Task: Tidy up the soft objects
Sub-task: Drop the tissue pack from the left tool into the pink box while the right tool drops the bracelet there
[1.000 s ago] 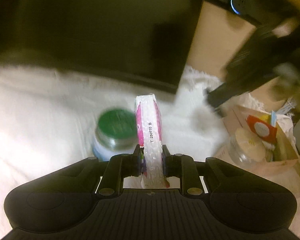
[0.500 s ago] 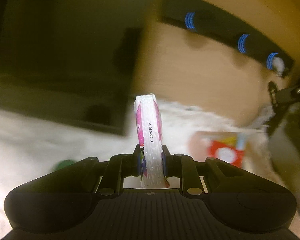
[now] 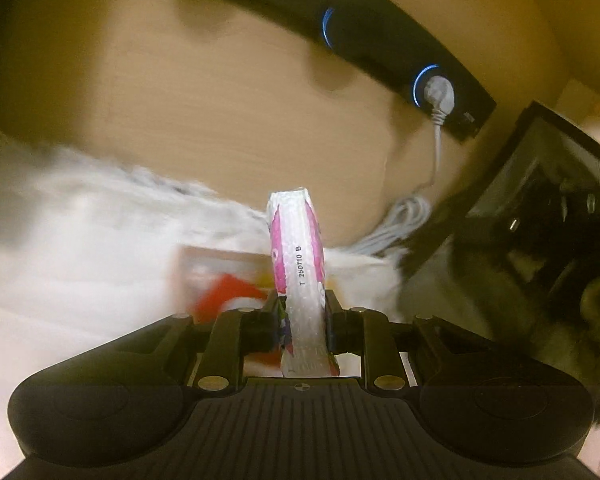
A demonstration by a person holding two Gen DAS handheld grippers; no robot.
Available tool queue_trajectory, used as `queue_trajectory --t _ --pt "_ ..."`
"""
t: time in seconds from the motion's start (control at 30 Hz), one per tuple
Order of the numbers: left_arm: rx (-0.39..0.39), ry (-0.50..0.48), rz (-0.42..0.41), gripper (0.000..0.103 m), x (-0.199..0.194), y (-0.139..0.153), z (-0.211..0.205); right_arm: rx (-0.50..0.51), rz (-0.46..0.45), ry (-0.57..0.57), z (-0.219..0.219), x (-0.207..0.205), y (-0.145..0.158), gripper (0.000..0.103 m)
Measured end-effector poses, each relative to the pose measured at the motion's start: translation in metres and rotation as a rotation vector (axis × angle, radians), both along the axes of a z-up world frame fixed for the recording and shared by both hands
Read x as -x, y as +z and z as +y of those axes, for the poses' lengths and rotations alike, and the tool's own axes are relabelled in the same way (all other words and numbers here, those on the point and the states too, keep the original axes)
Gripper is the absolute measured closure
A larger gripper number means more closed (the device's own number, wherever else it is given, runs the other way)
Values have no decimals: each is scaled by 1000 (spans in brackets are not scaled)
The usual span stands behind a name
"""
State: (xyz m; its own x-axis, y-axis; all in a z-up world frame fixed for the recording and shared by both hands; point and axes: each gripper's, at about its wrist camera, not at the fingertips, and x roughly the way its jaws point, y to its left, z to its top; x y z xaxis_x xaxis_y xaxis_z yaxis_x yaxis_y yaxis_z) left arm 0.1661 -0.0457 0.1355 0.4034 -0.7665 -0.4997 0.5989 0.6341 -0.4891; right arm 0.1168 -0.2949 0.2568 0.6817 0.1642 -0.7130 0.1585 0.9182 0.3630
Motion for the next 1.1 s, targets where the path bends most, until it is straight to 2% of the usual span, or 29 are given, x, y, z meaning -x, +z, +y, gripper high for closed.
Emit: queue_trajectory --t 0.07,0.13,0.17,0.2,0.3,0.47,0.53,0.67,0.83,0.97,1.03,1.1 --pt "-77 5 33 78 -7 -18 -27 -25 17 -22 -7 -5 -17 96" --pt "-221 22 9 76 -8 -36 -49 -62 43 -38 -13 -14 -40 96" --pt "-288 39 -13 71 -7 -43 -56 -82 56 -48 -17 -17 -51 96" --pt "-329 42 -27 71 -6 -48 -59 -99 69 -58 -21 -21 -61 96" --pt "-324 47 -41 69 -5 -52 -53 -139 108 -72 -30 -33 -90 96" --pt "-327 30 -93 70 6 -38 -48 -168 161 -88 -30 -54 -134 96" --pt "-363 23 -123 71 9 -33 -50 -178 189 -91 -30 -64 -150 96" --pt "-425 -10 -108 74 9 -43 -60 -176 255 -103 -30 -78 -181 96" --pt "-434 -26 -146 74 10 -43 -66 -176 241 -101 -29 -71 -176 94" --pt "-420 -33 -140 73 10 -43 -62 -64 137 -83 -19 -59 -144 89" --pt "-411 -41 -133 73 11 -44 -60 -8 84 -40 -7 -58 -131 88" --pt "-401 -51 -125 73 11 -44 -58 24 74 25 7 -62 -127 88"
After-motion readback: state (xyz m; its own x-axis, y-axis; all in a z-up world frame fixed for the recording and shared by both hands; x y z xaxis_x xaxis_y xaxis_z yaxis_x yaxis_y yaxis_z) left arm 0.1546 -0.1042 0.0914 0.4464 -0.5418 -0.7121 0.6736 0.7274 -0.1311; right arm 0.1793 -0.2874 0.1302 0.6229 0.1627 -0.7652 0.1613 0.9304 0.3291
